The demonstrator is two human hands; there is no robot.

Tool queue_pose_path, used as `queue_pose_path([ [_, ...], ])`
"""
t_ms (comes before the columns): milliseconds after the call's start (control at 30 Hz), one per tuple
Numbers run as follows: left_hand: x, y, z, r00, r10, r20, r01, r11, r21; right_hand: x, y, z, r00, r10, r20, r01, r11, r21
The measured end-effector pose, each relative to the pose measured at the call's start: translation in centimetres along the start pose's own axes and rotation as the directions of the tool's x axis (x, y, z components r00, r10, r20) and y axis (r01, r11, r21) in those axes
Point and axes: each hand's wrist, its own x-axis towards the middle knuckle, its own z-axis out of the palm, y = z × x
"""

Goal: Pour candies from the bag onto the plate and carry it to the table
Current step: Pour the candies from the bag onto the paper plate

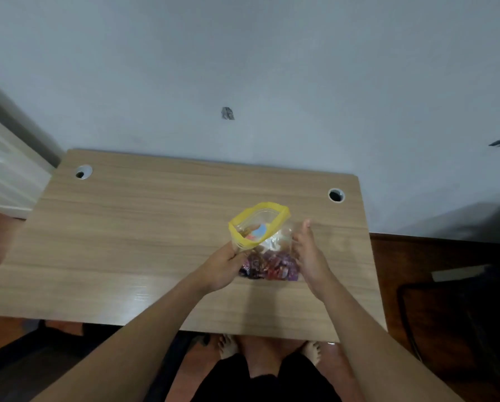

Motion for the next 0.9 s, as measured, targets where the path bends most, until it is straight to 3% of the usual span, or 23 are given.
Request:
queue_pose_path([
  [133,0.9,-0.3,1.5,0.996,-0.087,-0.005,0.086,0.993,-0.078,0.8,1.7,1.1,0.999,-0.004,0.042,0.006,0.999,-0.052],
  [267,2.4,-2.2,2.4,0.987,-0.148,-0.062,0.139,0.981,-0.135,3.2,5.0,0.8,0.995,-0.047,0.089,0.07,0.96,-0.27],
  [433,3.8,-3.8,3.7,0.901,-0.407,-0.15,0.379,0.907,-0.184,5.6,8.5,0.2,1.0,0.007,0.025,0.004,0.908,-0.419],
  [733,5.8,-5.8,5.8,0.844,-0.53,-0.085,0.519,0.846,-0.119,8.6,10.5,-1.0,0.985,0.174,-0.015,-0.152,0.814,-0.561],
  [900,7.1,-7.8,6.5,0.841,-0.538,0.053,0.54,0.838,-0.075,9.4,10.8,-1.6,0.98,0.2,-0.017,-0.169,0.782,-0.6],
])
